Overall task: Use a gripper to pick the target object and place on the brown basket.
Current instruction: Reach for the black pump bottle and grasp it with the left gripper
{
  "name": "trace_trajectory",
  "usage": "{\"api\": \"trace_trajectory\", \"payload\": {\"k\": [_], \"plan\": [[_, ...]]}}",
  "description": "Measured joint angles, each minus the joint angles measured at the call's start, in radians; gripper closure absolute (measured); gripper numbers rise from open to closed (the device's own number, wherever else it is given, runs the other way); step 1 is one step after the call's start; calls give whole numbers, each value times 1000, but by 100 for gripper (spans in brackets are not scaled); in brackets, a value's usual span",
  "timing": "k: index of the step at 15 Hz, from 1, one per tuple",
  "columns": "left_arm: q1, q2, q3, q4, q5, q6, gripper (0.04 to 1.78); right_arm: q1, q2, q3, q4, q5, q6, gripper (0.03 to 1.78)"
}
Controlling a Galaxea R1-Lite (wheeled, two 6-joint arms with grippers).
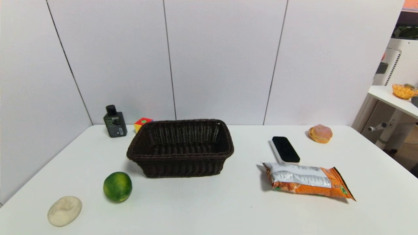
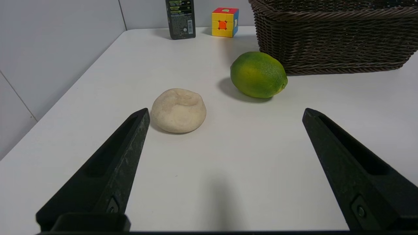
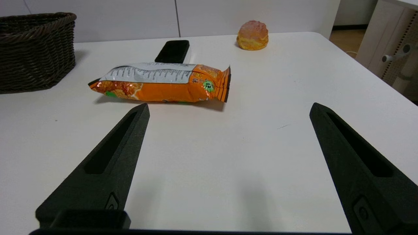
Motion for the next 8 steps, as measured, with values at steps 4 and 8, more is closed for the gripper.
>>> {"api": "trace_trajectory", "payload": {"k": [4,8], "plan": [[0,0,0,0,0,0,13,0,0,0,0,-1,0,12],[0,0,0,2,21,-34,13,0,0,0,0,-1,0,12]]}}
